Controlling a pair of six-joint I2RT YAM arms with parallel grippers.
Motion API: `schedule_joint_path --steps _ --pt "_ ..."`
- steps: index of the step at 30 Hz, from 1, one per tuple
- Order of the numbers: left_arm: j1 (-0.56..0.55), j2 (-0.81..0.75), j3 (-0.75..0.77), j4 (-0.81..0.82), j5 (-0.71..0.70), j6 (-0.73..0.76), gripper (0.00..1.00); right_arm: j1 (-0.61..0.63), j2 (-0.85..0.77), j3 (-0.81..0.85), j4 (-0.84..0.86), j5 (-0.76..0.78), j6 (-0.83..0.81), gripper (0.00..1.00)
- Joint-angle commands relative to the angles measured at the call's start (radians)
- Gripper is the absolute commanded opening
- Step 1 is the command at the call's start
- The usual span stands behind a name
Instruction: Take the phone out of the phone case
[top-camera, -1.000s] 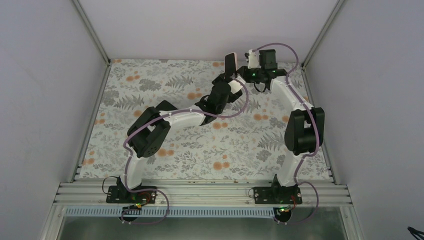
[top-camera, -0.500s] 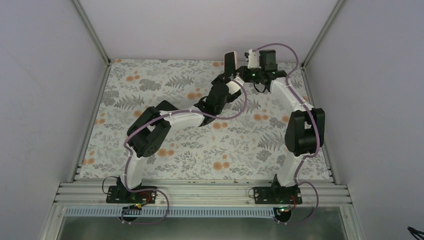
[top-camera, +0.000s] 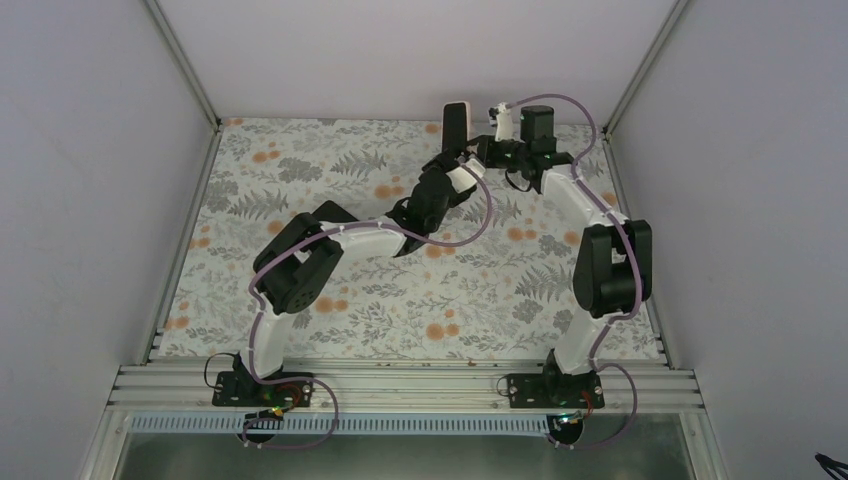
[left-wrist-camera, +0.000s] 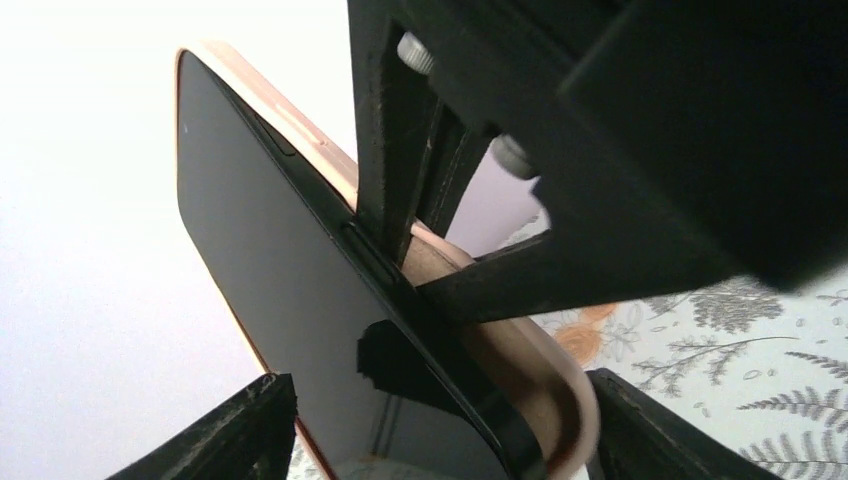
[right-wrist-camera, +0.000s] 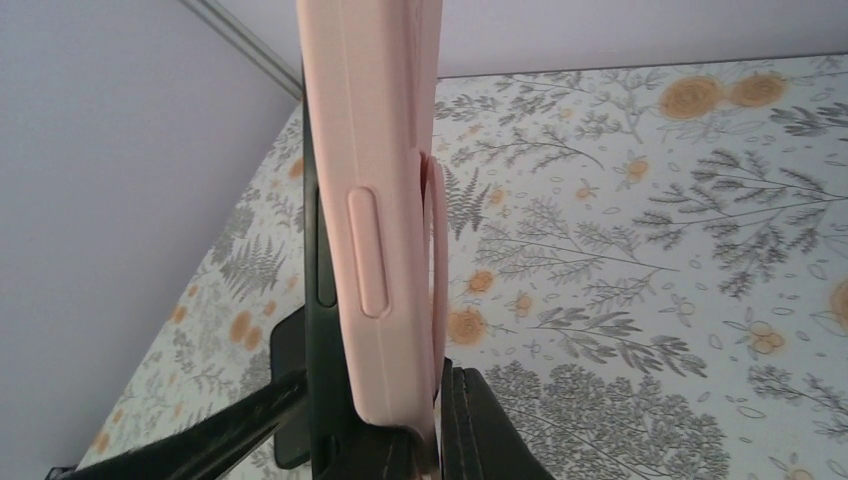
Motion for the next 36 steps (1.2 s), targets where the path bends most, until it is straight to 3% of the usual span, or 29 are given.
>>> schedule_joint_path --steps 1,11,13,18,22,36 --pt "0.138 -0.005 0.002 0.170 -0.245 0.050 0.71 -0.008 -0.084 -0.049 -0.083 -0.145 0.022 0.03" --pt "0.194 -0.104 -0.086 0.266 -0.239 0.097 0.75 -0.015 -0.067 -0.076 -0.087 -0.059 0.030 0.03" --pt "0.193 -0.136 -0.121 0.268 -0.209 0.086 0.80 -0.018 -0.051 -0.070 -0.082 -0.067 0.035 0.03" --pt "0.194 -0.180 -0.083 0.001 0.018 -0.103 1.00 -0.020 -0.011 -0.032 -0.086 -0.082 0.035 0.03" --pt "0.181 -0.157 -0.008 -0.177 0.187 -0.213 1.00 -0.020 -0.001 -0.007 -0.091 -0.083 0.033 0.03" --pt "0.106 -0.190 -0.012 -0.249 0.318 -0.197 1.00 -0.041 0.033 0.035 -0.100 -0.060 0.024 0.03"
